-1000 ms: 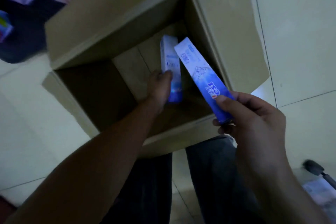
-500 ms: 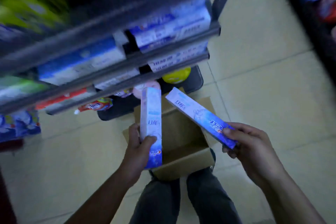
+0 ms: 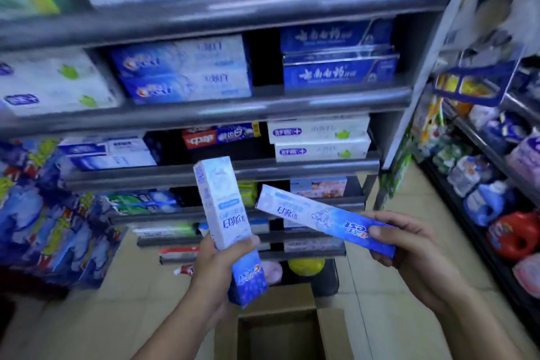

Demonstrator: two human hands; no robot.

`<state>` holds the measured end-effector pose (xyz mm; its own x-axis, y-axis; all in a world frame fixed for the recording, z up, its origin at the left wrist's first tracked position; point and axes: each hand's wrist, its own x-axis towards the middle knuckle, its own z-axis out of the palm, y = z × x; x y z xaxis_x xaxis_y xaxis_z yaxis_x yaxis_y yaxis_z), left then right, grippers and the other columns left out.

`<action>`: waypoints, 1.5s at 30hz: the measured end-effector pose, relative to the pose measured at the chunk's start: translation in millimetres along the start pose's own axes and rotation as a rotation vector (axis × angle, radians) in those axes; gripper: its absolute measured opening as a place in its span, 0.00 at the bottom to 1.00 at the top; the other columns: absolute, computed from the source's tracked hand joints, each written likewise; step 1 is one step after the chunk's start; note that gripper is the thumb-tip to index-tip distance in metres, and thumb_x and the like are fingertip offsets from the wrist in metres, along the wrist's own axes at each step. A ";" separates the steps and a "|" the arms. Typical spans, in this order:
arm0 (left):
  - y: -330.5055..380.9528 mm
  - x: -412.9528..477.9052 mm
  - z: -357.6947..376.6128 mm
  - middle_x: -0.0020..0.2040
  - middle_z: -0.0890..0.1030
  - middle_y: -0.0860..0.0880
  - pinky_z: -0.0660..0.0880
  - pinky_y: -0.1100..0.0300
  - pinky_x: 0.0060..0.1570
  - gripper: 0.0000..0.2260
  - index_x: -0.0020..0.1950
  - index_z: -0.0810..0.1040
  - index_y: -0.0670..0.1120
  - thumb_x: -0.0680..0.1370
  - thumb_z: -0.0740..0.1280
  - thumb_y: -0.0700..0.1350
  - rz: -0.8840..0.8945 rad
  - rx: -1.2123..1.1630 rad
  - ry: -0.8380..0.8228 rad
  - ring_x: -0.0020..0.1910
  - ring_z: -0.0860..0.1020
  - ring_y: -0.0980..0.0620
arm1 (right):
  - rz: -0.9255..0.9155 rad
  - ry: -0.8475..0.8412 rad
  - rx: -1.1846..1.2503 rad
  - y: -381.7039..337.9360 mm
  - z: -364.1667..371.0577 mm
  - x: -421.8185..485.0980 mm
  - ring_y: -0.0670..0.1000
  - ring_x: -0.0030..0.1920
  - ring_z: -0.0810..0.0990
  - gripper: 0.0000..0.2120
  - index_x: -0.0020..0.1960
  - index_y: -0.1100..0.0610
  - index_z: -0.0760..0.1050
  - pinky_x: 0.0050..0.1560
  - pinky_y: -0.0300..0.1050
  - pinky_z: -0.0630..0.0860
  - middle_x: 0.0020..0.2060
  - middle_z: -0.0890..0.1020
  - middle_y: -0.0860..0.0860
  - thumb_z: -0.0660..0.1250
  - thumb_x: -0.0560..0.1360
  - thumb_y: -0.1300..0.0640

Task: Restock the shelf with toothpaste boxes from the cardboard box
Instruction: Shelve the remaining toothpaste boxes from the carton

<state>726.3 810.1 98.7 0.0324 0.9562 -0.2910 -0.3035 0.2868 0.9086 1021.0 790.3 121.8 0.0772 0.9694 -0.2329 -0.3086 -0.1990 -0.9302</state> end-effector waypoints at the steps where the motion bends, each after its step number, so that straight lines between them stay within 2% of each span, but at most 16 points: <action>1: 13.0 -2.4 5.9 0.44 0.82 0.38 0.81 0.46 0.35 0.20 0.53 0.79 0.40 0.64 0.79 0.40 0.031 -0.033 0.034 0.35 0.83 0.39 | -0.028 -0.036 -0.001 -12.1 8.2 0.4 0.50 0.28 0.70 0.17 0.50 0.64 0.85 0.26 0.40 0.63 0.41 0.83 0.60 0.73 0.62 0.61; 5: 48.4 -7.6 28.1 0.49 0.82 0.36 0.79 0.50 0.40 0.19 0.53 0.82 0.44 0.63 0.80 0.42 0.148 -0.120 0.085 0.43 0.82 0.43 | -0.120 -0.171 -0.060 -35.9 35.7 0.5 0.48 0.31 0.76 0.22 0.54 0.61 0.85 0.28 0.38 0.70 0.48 0.86 0.59 0.78 0.61 0.58; 8: 68.3 -13.0 38.2 0.50 0.85 0.37 0.80 0.48 0.45 0.18 0.53 0.84 0.46 0.64 0.81 0.43 0.244 -0.193 0.071 0.47 0.84 0.41 | -0.161 -0.212 -0.122 -42.1 59.4 -0.5 0.52 0.35 0.79 0.20 0.55 0.56 0.85 0.33 0.42 0.74 0.45 0.87 0.58 0.78 0.64 0.53; 12: 82.6 -14.7 47.7 0.58 0.85 0.39 0.80 0.43 0.56 0.22 0.63 0.80 0.42 0.69 0.76 0.38 0.361 -0.268 0.103 0.56 0.84 0.40 | -0.211 -0.330 -0.176 -40.8 96.0 -0.4 0.52 0.38 0.83 0.20 0.53 0.59 0.83 0.37 0.43 0.78 0.45 0.87 0.60 0.83 0.62 0.61; 16: 95.1 -19.0 38.8 0.53 0.87 0.40 0.83 0.49 0.45 0.19 0.55 0.83 0.43 0.65 0.76 0.36 0.429 -0.291 0.239 0.49 0.86 0.42 | -0.226 -0.426 -0.249 -37.8 126.4 -1.3 0.54 0.36 0.82 0.21 0.52 0.62 0.79 0.40 0.43 0.79 0.39 0.85 0.62 0.83 0.64 0.59; 18: 101.6 -22.8 24.4 0.51 0.87 0.40 0.82 0.51 0.44 0.16 0.51 0.85 0.45 0.64 0.77 0.36 0.451 -0.214 0.222 0.48 0.86 0.42 | -0.225 -0.471 -0.313 -41.6 136.0 0.0 0.53 0.38 0.82 0.22 0.53 0.62 0.80 0.40 0.41 0.78 0.41 0.86 0.62 0.81 0.62 0.57; 20: 108.3 -26.6 10.1 0.51 0.87 0.39 0.82 0.48 0.46 0.18 0.49 0.86 0.45 0.60 0.80 0.39 0.455 -0.073 0.159 0.48 0.86 0.41 | -0.271 -0.411 -0.336 -54.4 141.4 4.4 0.50 0.40 0.82 0.25 0.56 0.58 0.81 0.39 0.37 0.78 0.44 0.86 0.58 0.79 0.61 0.53; 22: 115.7 -30.5 -5.6 0.51 0.87 0.40 0.81 0.47 0.50 0.22 0.51 0.85 0.42 0.57 0.81 0.41 0.438 0.095 0.073 0.49 0.86 0.41 | -0.328 -0.335 -0.338 -71.3 148.5 8.2 0.47 0.38 0.81 0.26 0.61 0.49 0.81 0.36 0.37 0.76 0.47 0.86 0.52 0.77 0.64 0.48; 25: 124.1 -35.0 -22.3 0.55 0.87 0.42 0.81 0.42 0.57 0.24 0.58 0.83 0.40 0.62 0.80 0.37 0.413 0.334 -0.094 0.57 0.84 0.39 | -0.371 -0.417 -0.408 -86.3 166.6 7.9 0.49 0.33 0.79 0.22 0.64 0.39 0.78 0.31 0.41 0.73 0.46 0.84 0.45 0.74 0.71 0.47; 28: 131.4 -34.9 -40.4 0.61 0.84 0.40 0.78 0.39 0.62 0.25 0.64 0.80 0.39 0.66 0.76 0.31 0.367 0.368 -0.222 0.62 0.81 0.37 | -0.360 -0.459 -0.470 -85.0 191.9 7.0 0.51 0.31 0.79 0.21 0.61 0.50 0.81 0.29 0.42 0.73 0.43 0.87 0.52 0.76 0.68 0.51; 31: 137.4 -29.4 -61.3 0.62 0.84 0.43 0.79 0.45 0.62 0.26 0.66 0.79 0.40 0.68 0.76 0.31 0.317 0.377 -0.276 0.63 0.82 0.41 | -0.354 -0.405 -0.447 -78.3 205.8 8.1 0.54 0.32 0.80 0.20 0.55 0.59 0.82 0.29 0.44 0.74 0.43 0.87 0.59 0.78 0.65 0.55; 34: 135.8 -19.6 -89.4 0.55 0.87 0.45 0.80 0.47 0.57 0.24 0.59 0.82 0.42 0.64 0.80 0.42 0.277 0.418 -0.204 0.56 0.85 0.44 | -0.383 -0.319 -0.359 -71.8 207.9 9.5 0.59 0.34 0.80 0.17 0.52 0.58 0.83 0.31 0.46 0.76 0.43 0.86 0.61 0.78 0.64 0.57; 36: 133.1 -13.7 -110.3 0.50 0.87 0.44 0.81 0.48 0.52 0.29 0.57 0.82 0.42 0.58 0.81 0.48 0.235 0.361 -0.118 0.51 0.85 0.44 | -0.411 -0.254 -0.282 -71.2 204.6 9.8 0.60 0.34 0.80 0.14 0.51 0.57 0.84 0.31 0.47 0.78 0.41 0.86 0.62 0.77 0.65 0.58; 40: 129.9 -6.5 -144.4 0.51 0.87 0.40 0.79 0.49 0.50 0.35 0.59 0.81 0.39 0.53 0.81 0.45 0.156 0.169 -0.027 0.52 0.85 0.37 | -0.397 -0.114 -0.053 -76.5 198.4 9.2 0.59 0.33 0.81 0.14 0.49 0.63 0.80 0.30 0.44 0.79 0.41 0.84 0.65 0.74 0.64 0.64; 43: 133.5 -6.6 -155.3 0.53 0.86 0.38 0.81 0.51 0.43 0.34 0.59 0.81 0.39 0.53 0.79 0.42 0.154 0.057 -0.048 0.50 0.86 0.38 | -0.415 -0.098 0.053 -79.7 202.0 7.0 0.55 0.35 0.84 0.12 0.49 0.60 0.76 0.33 0.42 0.81 0.40 0.85 0.62 0.72 0.66 0.65; 45: 139.1 -8.4 -154.0 0.55 0.85 0.38 0.81 0.52 0.43 0.34 0.60 0.82 0.40 0.53 0.79 0.42 0.184 0.018 -0.084 0.51 0.85 0.39 | -0.427 -0.090 0.107 -78.7 206.9 6.2 0.55 0.37 0.85 0.12 0.48 0.59 0.75 0.36 0.43 0.83 0.40 0.85 0.59 0.72 0.67 0.65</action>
<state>537.2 832.9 181.4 0.0575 0.9939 -0.0942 -0.2948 0.1070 0.9495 849.6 841.6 252.2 0.1375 0.9711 0.1952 -0.3636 0.2328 -0.9020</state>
